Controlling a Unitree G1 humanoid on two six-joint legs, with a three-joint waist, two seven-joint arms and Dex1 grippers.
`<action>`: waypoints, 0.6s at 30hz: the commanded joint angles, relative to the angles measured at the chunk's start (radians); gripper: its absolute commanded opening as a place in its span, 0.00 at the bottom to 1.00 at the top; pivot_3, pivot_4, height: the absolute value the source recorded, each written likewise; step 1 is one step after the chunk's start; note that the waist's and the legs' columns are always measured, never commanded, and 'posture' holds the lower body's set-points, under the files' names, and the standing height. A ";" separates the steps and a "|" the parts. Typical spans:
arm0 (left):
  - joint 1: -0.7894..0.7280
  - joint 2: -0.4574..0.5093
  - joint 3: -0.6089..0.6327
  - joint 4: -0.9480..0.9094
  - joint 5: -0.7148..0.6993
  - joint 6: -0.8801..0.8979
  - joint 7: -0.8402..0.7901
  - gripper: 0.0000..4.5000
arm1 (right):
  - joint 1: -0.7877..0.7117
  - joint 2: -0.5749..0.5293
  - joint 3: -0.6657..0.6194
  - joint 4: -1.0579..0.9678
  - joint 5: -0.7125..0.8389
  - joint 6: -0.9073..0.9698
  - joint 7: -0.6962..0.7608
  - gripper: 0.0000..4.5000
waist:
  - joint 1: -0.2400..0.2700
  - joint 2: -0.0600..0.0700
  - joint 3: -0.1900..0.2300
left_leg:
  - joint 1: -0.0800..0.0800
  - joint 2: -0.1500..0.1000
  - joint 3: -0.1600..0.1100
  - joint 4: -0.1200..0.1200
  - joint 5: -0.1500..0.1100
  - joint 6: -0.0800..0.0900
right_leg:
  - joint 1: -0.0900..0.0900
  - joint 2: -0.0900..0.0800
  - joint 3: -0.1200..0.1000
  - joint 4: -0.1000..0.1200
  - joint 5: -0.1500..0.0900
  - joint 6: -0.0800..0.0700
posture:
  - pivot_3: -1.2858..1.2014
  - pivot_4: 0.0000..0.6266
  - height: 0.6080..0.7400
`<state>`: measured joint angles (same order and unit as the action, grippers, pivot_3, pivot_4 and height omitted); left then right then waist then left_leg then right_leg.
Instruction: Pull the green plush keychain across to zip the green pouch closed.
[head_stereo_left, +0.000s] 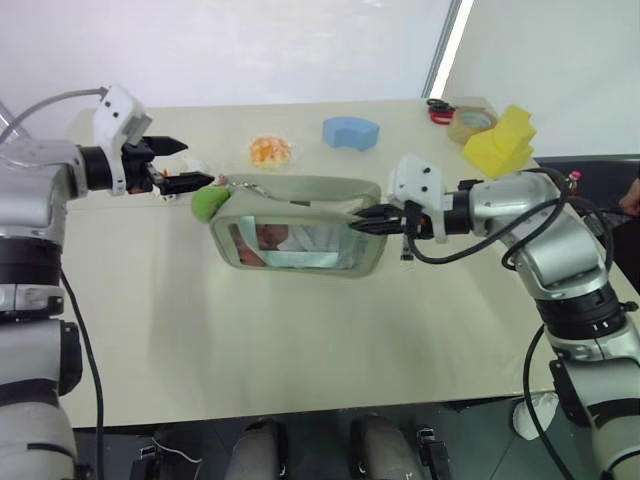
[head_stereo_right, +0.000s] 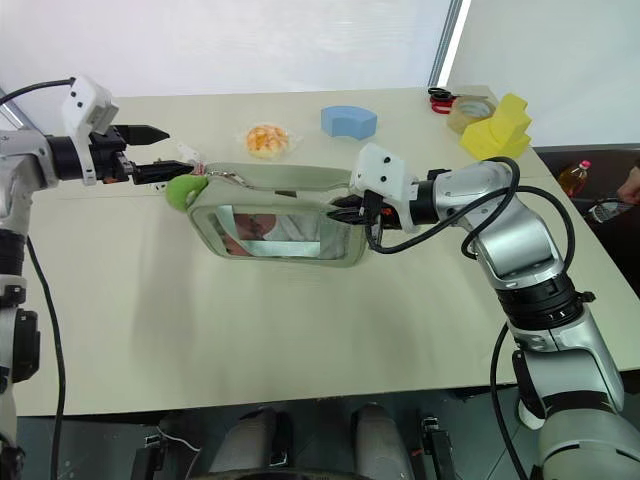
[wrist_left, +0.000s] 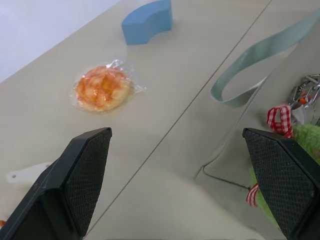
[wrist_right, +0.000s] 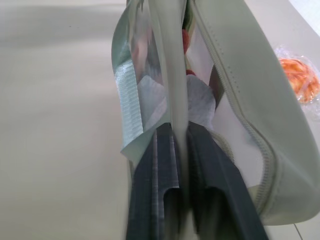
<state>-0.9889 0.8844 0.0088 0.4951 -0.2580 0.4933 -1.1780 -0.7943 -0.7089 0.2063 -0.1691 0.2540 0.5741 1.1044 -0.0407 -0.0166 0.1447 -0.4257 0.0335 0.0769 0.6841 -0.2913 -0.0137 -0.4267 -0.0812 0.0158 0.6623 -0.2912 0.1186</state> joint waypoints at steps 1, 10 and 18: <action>-0.081 0.044 0.070 -0.076 -0.083 0.126 -0.036 1.00 | -0.006 0.012 -0.006 -0.001 0.001 -0.025 -0.003 0.01 | -0.001 -0.001 0.000 | 0.000 0.000 0.000 0.000 0.000 0.000 | 0.000 0.000 0.000 0.000 0.000 0.000 | 0.52 0.24 1.00; 0.069 0.152 0.026 -0.323 -0.142 0.244 -0.172 1.00 | -0.029 0.027 0.008 0.055 -0.026 -0.084 0.010 0.01 | -0.004 -0.001 0.000 | 0.001 0.001 -0.001 -0.001 0.000 0.000 | 0.000 0.000 0.001 0.000 0.000 0.000 | 0.52 0.24 1.00; 0.166 0.115 0.013 -0.337 -0.087 0.144 -0.101 1.00 | -0.044 0.036 0.004 0.088 -0.032 -0.100 0.019 0.01 | 0.000 -0.001 0.000 | 0.001 0.001 -0.001 0.000 0.000 0.000 | 0.000 0.000 0.001 0.000 0.000 0.000 | 0.52 0.24 1.00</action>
<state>-0.8174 1.0075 0.0078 0.1648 -0.3545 0.6603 -1.3087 -0.8173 -0.6833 0.2151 -0.0746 0.2186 0.4821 1.1181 -0.0407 -0.0173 0.1451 -0.4243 0.0342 0.0761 0.6837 -0.2914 -0.0136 -0.4263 -0.0811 0.0165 0.6625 -0.2912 0.1185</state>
